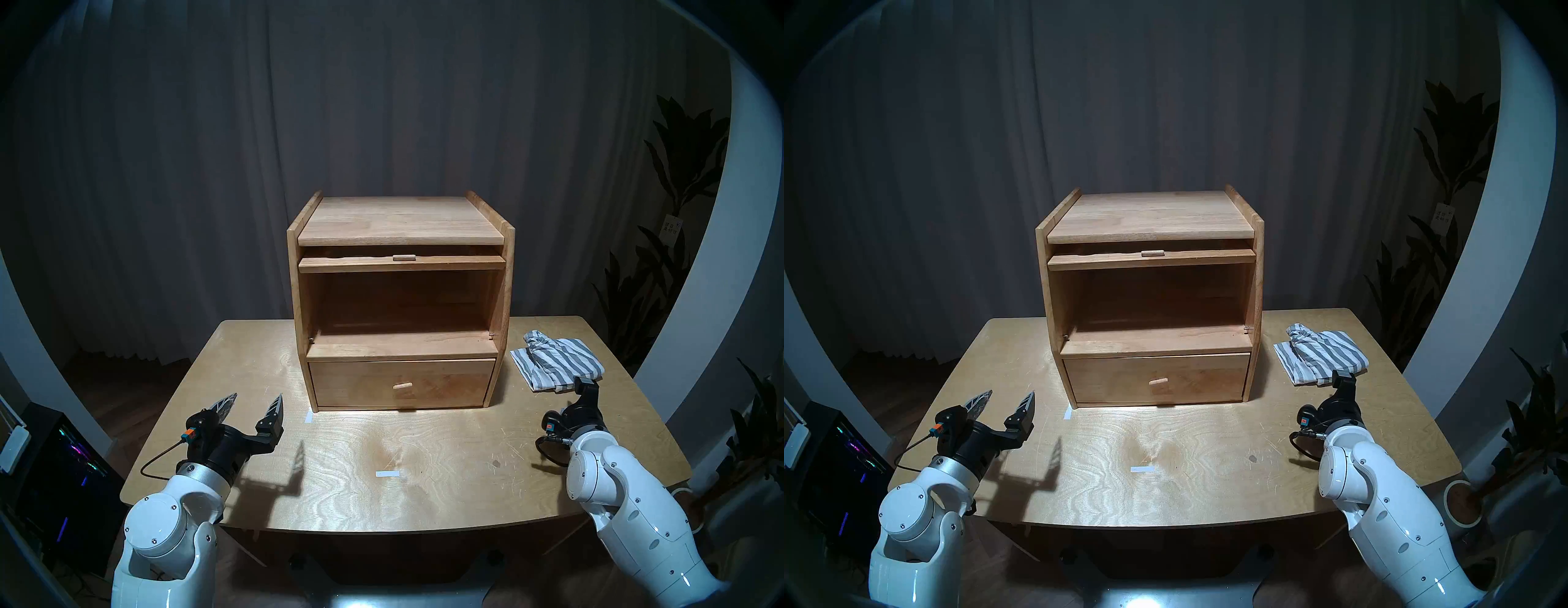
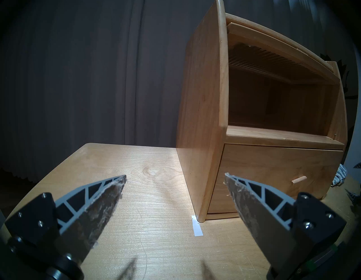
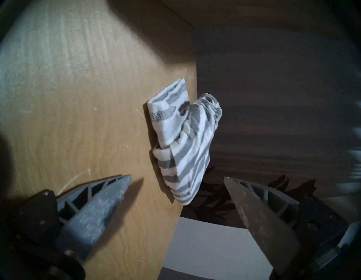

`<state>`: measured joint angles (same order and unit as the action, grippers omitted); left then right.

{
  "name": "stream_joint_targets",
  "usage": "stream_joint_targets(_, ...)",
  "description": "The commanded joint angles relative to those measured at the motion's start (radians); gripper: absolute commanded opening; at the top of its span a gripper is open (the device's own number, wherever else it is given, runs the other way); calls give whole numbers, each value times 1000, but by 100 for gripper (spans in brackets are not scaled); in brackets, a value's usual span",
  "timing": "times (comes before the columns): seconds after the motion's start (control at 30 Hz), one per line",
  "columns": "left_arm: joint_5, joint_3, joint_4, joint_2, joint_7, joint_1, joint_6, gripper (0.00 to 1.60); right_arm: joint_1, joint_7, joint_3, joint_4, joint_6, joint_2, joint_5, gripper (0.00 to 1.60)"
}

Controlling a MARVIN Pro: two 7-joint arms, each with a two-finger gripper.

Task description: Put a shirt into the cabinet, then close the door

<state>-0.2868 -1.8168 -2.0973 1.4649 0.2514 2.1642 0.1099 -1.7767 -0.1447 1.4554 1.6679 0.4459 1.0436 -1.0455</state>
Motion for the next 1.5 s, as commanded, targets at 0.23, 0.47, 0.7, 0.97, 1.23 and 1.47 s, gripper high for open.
stream_joint_targets(0.23,0,1,-22,3,0,-5,-5,160,181,-60,26,-141,-76,-18,-13,160)
stream_joint_targets(0.47,0,1,-22,3,2,-5,-5,160,260,-105,22,-247,-117,-7,-5,160)
stream_joint_targets(0.7,0,0,-23,4,2,-5,-5,160,361,-149,-15,-377,-154,18,-5,160)
stream_joint_targets(0.97,1,0,-23,5,3,-5,-4,160,465,-216,-47,-483,-163,47,12,50)
stream_joint_targets(1.23,3,0,-30,9,0,-2,-4,160,534,-262,-68,-580,-190,82,39,0)
stream_joint_targets(1.47,6,0,-31,12,-1,-2,-3,160,512,-181,54,-452,-220,131,190,0)
